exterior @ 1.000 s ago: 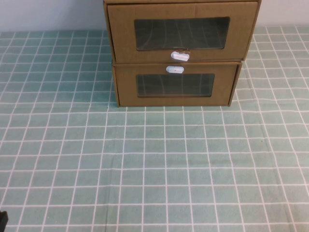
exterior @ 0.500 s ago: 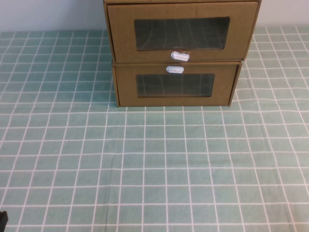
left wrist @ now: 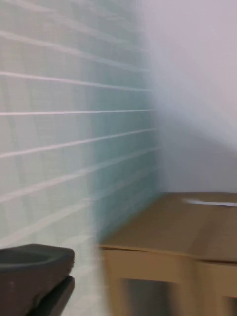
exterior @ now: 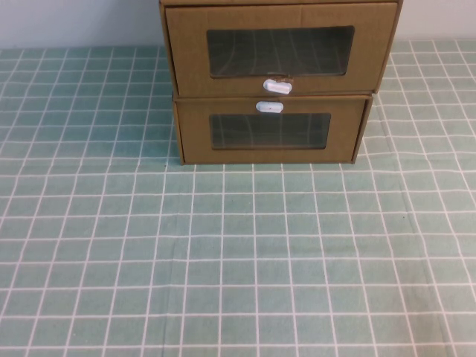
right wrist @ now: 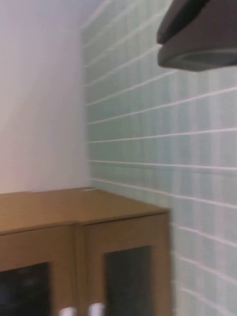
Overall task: Open the shoe box
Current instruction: 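Pull the top drawer of the cardboard box fully open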
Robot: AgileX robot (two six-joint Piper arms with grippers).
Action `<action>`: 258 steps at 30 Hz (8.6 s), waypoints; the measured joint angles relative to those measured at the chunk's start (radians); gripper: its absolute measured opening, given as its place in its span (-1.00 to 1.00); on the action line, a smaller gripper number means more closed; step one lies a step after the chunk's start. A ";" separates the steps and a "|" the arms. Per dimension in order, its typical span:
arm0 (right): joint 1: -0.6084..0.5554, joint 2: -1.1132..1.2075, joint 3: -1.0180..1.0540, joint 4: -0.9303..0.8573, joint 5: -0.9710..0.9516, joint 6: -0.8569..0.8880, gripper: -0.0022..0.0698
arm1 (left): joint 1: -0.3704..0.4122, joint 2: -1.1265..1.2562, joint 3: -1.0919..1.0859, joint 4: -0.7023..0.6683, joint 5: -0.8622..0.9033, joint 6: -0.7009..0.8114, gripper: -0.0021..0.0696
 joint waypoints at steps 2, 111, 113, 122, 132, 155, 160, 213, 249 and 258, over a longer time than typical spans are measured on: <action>0.000 0.000 0.000 0.000 -0.135 0.000 -0.98 | 0.000 0.000 0.000 0.000 -0.143 0.000 -0.96; 0.678 1.683 -1.160 -1.681 0.382 0.623 -0.63 | -0.157 2.170 -2.387 -0.886 0.970 0.586 -0.96; 0.678 1.711 -1.195 -1.683 0.364 0.655 -0.41 | -0.157 2.170 -2.387 -0.886 0.970 0.586 -0.96; 0.678 1.764 -1.236 -1.687 0.345 0.719 0.03 | -0.157 2.170 -2.387 -0.886 0.969 0.586 -0.96; 0.678 1.826 -1.263 -1.687 0.371 0.721 0.01 | -0.157 2.170 -2.387 -0.886 0.967 0.588 -0.96; 0.678 1.980 -1.468 -1.691 0.380 0.721 -0.01 | -0.156 2.170 -2.387 -0.884 0.965 0.595 -0.96; 0.691 2.020 -1.521 -1.697 0.456 0.697 -0.59 | -0.153 2.170 -2.387 -0.882 0.960 0.595 -0.96; 1.097 1.661 -0.944 -1.648 0.803 0.974 -0.73 | -0.139 2.216 -2.404 -0.948 1.040 0.590 -0.96; 1.175 1.096 -1.298 -0.738 0.801 0.049 0.07 | -0.129 1.836 -2.573 -0.619 1.122 0.375 -0.96; 1.175 0.857 -1.357 -0.721 0.975 -0.048 -0.94 | -0.129 1.497 -2.340 -0.472 1.127 0.311 -0.96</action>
